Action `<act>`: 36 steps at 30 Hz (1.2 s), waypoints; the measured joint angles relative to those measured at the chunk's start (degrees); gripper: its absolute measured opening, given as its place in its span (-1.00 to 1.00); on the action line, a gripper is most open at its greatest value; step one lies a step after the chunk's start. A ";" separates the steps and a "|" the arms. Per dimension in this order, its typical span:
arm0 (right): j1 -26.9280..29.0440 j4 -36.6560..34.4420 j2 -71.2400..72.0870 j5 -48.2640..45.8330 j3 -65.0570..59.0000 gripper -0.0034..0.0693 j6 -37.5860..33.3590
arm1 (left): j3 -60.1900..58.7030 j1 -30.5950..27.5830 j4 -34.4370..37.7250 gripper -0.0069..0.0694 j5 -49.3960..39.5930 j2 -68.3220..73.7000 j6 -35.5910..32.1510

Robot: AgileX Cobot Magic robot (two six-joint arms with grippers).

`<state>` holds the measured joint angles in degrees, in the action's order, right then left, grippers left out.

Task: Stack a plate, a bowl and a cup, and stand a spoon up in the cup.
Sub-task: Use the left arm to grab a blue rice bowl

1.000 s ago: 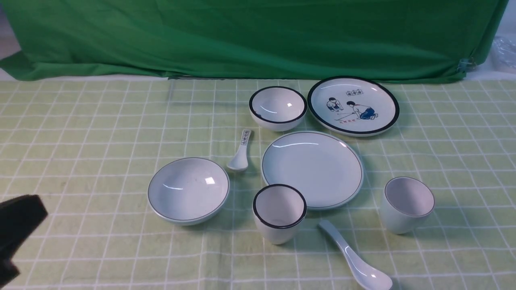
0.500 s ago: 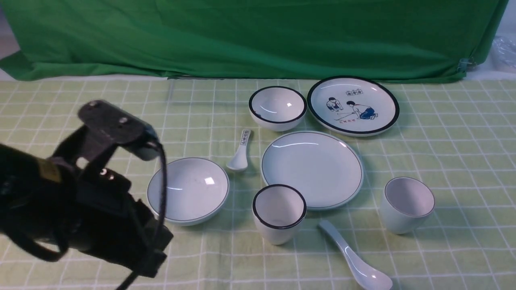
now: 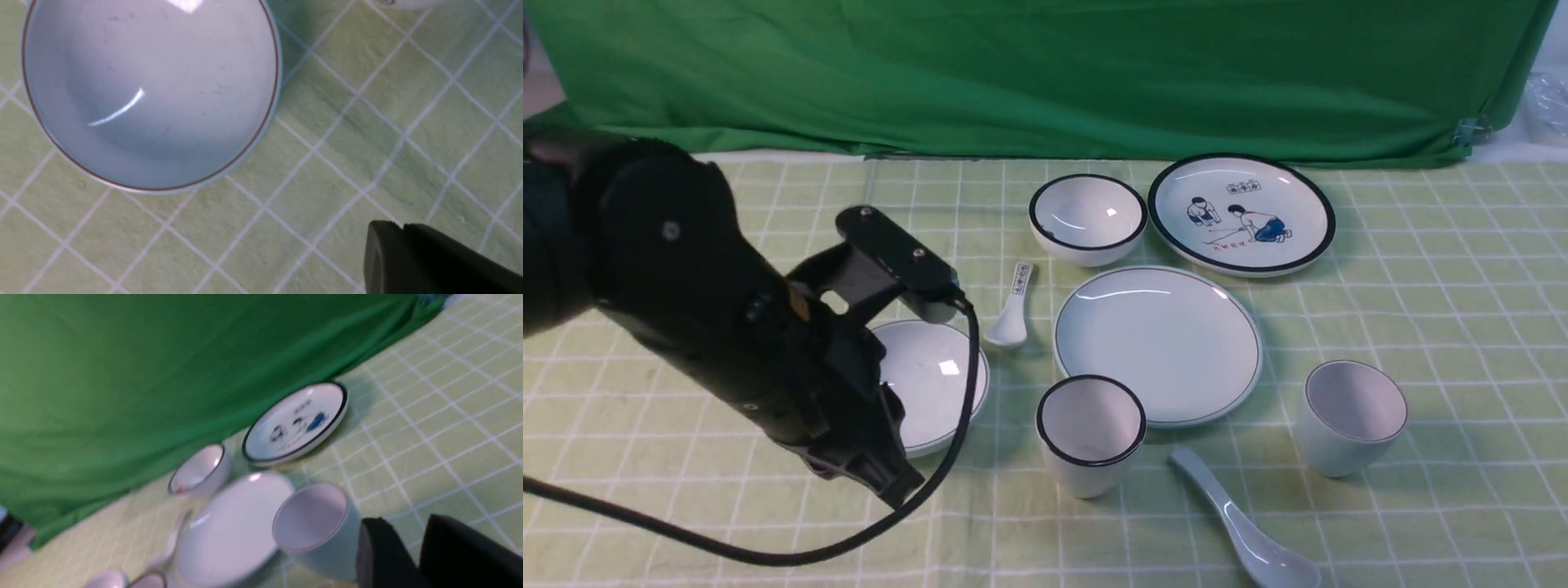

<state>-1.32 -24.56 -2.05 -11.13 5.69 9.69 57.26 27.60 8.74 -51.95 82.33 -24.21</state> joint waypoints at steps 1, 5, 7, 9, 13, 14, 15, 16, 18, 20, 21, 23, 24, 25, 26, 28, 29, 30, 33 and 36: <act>-1.38 -0.04 -3.56 -6.97 6.82 -0.53 -6.37 | 0.00 0.00 -0.50 -0.51 1.88 2.51 -0.34; -4.56 0.65 -16.07 -22.35 22.86 -0.65 -20.21 | 0.00 0.12 -4.28 -0.16 4.65 7.66 -0.35; -5.03 1.34 -20.65 -27.14 27.55 -0.66 -23.25 | 0.00 0.12 -5.89 -0.01 5.33 9.07 -0.29; -5.15 1.61 -24.67 -30.55 30.65 -0.66 -25.50 | 0.00 0.12 -7.63 0.13 6.29 10.51 -0.29; -5.15 1.61 -29.61 -33.46 32.83 -0.66 -27.46 | 0.04 0.12 -9.21 0.27 8.80 11.84 -0.24; -5.15 1.61 -30.10 -33.59 32.83 -0.66 -27.63 | 0.04 0.12 -9.36 0.27 9.15 11.90 -0.24; -5.15 1.61 -30.58 -33.87 32.83 -0.66 -27.79 | 0.04 0.12 -9.45 0.27 9.43 11.90 -0.24; -5.15 1.61 -30.58 -33.98 32.83 -0.66 -27.89 | 0.04 0.12 -9.51 0.27 9.53 11.95 -0.24; -5.15 1.61 -30.86 -34.23 32.83 -0.66 -28.40 | 0.04 0.12 -9.90 0.23 10.90 12.06 -0.60; -5.15 1.61 -30.86 -34.24 32.83 -0.66 -28.54 | 0.04 0.12 -10.23 0.17 13.43 13.09 -1.94; -5.15 1.61 -30.86 -34.29 32.83 -0.66 -28.59 | 0.06 0.12 -10.23 0.15 14.17 13.66 -2.71; -5.15 1.61 -30.86 -34.29 32.87 -0.66 -28.59 | 0.06 0.12 -9.79 0.10 15.24 15.18 -4.30; -5.15 1.61 -30.91 -34.29 32.87 -0.66 -28.59 | 0.06 0.12 -9.48 0.07 15.37 16.09 -4.98; -5.15 1.61 -30.91 -34.29 32.87 -0.66 -28.59 | 0.06 0.12 -9.22 0.03 15.37 16.78 -5.49; -5.15 1.61 -30.91 -34.29 32.87 -0.66 -28.65 | 0.06 0.12 -9.13 -0.04 15.32 17.60 -5.87; -5.15 1.61 -30.91 -34.35 32.87 -0.66 -28.65 | 0.11 0.12 -9.19 -0.14 15.32 18.51 -6.05; -5.15 1.61 -30.91 -34.41 32.87 -0.65 -28.65 | 0.17 0.12 -9.19 -0.25 15.22 18.94 -6.31; -5.15 1.61 -30.91 -34.45 32.87 -0.66 -28.65 | 0.17 0.12 -8.74 -0.31 15.22 19.00 -6.31; -5.15 1.61 -30.91 -34.45 32.87 -0.65 -28.65 | 0.76 0.31 -9.22 -0.61 14.97 17.95 -6.35; -5.15 1.61 -30.91 -34.45 32.87 -0.64 -28.65 | 2.38 0.31 -9.37 -0.72 11.65 16.07 -5.71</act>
<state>-6.48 -22.95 -32.96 -45.58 38.56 -18.96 59.64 27.91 -0.63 -40.30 98.40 -29.92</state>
